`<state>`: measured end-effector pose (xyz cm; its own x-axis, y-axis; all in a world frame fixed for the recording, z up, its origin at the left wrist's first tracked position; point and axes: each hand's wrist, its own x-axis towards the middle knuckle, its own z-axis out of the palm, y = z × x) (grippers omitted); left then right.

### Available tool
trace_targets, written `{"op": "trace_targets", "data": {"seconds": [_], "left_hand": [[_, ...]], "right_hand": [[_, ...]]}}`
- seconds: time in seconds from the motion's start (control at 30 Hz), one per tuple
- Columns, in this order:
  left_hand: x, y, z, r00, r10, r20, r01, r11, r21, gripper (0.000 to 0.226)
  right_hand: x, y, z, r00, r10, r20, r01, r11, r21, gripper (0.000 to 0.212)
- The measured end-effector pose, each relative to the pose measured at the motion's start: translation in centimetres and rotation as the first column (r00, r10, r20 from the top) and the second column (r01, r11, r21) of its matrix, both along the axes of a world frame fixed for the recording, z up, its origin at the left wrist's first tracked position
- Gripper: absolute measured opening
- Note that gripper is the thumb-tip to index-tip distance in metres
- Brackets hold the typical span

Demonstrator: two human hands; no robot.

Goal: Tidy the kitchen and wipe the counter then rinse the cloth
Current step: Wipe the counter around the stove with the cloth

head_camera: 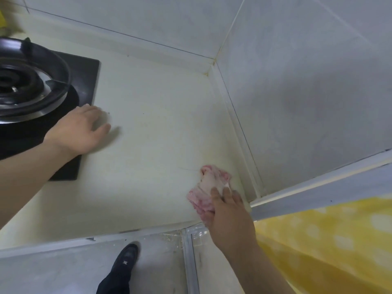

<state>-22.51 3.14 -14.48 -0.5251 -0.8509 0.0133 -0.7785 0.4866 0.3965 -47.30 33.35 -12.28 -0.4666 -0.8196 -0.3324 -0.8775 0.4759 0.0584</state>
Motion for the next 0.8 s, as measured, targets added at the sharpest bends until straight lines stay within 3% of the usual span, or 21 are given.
{"op": "trace_targets", "data": {"seconds": [0.2, 0.53, 0.8], "left_hand": [[0.2, -0.7, -0.7, 0.999, 0.033, -0.006, -0.033, 0.999, 0.002, 0.082], [-0.2, -0.6, -0.7, 1.000, 0.003, 0.027, -0.002, 1.000, -0.021, 0.091], [0.0, -0.9, -1.3, 1.000, 0.023, 0.018, -0.022, 0.999, -0.023, 0.089]], "right_hand": [[-1.6, -0.4, 1.0, 0.982, -0.139, -0.128, 0.143, 0.989, 0.027, 0.061], [-2.7, -3.6, 0.2, 0.970, -0.208, -0.125, 0.209, 0.978, -0.003, 0.058], [-5.8, -10.6, -0.9, 0.972, -0.228, -0.060, 0.214, 0.960, -0.182, 0.050]]}}
